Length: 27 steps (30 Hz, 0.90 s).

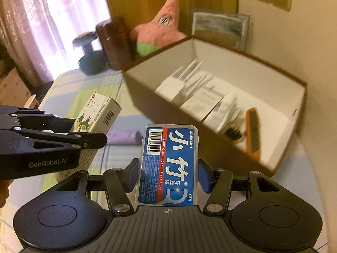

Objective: Organize rigid objects
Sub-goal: 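Carry the ointment box with the left tool while the right tool carries the blue case into the brown box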

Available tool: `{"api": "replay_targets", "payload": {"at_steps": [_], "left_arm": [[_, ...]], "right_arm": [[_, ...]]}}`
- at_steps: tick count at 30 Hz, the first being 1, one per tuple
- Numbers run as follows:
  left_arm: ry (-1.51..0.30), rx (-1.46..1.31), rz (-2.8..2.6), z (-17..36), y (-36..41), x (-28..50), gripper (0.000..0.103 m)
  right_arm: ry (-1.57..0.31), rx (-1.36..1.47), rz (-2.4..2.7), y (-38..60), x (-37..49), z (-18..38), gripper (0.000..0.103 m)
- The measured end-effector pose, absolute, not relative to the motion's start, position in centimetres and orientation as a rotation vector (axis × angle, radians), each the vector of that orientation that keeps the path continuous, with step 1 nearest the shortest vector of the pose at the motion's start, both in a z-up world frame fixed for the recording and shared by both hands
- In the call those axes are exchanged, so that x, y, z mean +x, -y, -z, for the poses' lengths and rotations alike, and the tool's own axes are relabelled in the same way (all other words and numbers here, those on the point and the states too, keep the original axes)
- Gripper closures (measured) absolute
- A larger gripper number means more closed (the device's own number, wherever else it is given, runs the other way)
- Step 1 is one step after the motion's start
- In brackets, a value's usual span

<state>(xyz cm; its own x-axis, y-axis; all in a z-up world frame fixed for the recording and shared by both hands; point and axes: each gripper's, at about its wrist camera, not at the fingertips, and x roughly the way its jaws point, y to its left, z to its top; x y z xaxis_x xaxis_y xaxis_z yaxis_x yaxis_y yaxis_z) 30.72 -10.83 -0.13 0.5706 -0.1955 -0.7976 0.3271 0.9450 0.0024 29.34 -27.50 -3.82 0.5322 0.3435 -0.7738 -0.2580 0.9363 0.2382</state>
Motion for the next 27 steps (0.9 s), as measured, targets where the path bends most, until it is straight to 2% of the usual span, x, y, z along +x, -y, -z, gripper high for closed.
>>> {"api": "replay_targets", "payload": {"at_steps": [14,27], "left_arm": [[-0.853,0.216,0.464,-2.6,17.9,40.6,0.070],[-0.920,0.341,0.494,1.8,22.8,48.8,0.070]], "right_arm": [[-0.870,0.158,-0.208,34.0,37.4,0.6,0.049],[-0.974,0.188,-0.083,37.4,45.2,5.4,0.049]]}}
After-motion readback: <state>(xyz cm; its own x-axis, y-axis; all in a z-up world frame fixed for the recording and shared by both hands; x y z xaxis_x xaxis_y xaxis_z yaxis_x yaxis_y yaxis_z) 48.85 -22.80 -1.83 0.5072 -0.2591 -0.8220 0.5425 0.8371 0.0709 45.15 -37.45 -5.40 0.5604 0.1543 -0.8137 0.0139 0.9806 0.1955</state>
